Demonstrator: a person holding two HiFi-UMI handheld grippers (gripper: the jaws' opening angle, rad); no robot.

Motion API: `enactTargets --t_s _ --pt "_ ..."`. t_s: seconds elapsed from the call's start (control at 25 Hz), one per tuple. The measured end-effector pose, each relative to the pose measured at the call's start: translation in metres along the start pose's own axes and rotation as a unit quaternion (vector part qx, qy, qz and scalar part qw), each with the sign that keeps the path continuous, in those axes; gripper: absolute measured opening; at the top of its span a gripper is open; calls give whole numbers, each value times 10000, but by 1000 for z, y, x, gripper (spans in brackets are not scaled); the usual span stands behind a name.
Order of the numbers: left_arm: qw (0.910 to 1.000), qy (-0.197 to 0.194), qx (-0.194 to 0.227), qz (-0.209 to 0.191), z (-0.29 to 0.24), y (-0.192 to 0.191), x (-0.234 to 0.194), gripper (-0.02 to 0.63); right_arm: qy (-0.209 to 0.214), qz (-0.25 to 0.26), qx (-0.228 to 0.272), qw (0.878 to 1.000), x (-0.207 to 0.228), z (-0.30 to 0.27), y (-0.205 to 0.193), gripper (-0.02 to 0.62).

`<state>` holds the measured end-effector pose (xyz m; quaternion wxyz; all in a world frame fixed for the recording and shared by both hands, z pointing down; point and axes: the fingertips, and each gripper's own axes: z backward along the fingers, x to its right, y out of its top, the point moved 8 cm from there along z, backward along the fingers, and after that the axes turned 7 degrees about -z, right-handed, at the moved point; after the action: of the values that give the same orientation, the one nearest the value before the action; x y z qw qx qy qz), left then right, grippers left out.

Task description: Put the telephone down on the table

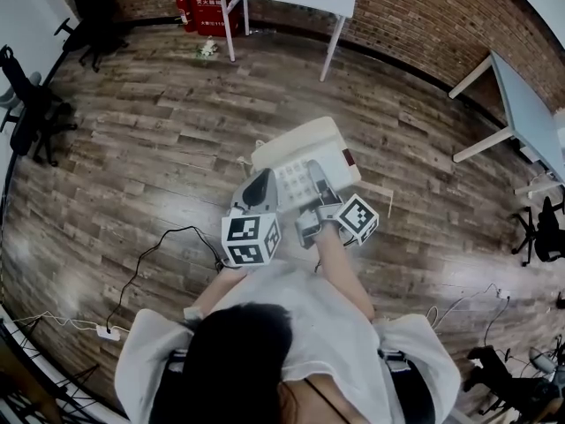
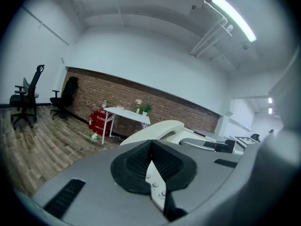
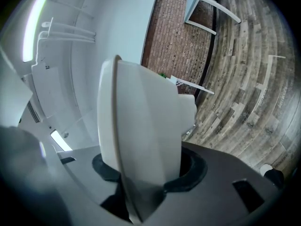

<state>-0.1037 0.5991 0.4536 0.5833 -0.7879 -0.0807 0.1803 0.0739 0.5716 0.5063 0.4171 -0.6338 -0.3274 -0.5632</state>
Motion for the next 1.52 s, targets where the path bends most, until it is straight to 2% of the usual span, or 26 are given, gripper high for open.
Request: enactTargets --t_s 0.2,0.48,0.96,1.52 --pt "9999 -130 -35 -35 -28 13 -13 25 -27 -40 87 10000 0 -26 8 222" --pt "9997 -248 28 -78 -55 29 -37 25 -63 287 55 9996 -8 -62 8 222" --pt "9989 -446 19 -165 -87 45 -82 25 12 -118 321 9994 -4 -112 0 222" --pt "9985 -504 14 -215 -109 60 -113 25 -81 -138 473 9988 -5 -145 3 224"
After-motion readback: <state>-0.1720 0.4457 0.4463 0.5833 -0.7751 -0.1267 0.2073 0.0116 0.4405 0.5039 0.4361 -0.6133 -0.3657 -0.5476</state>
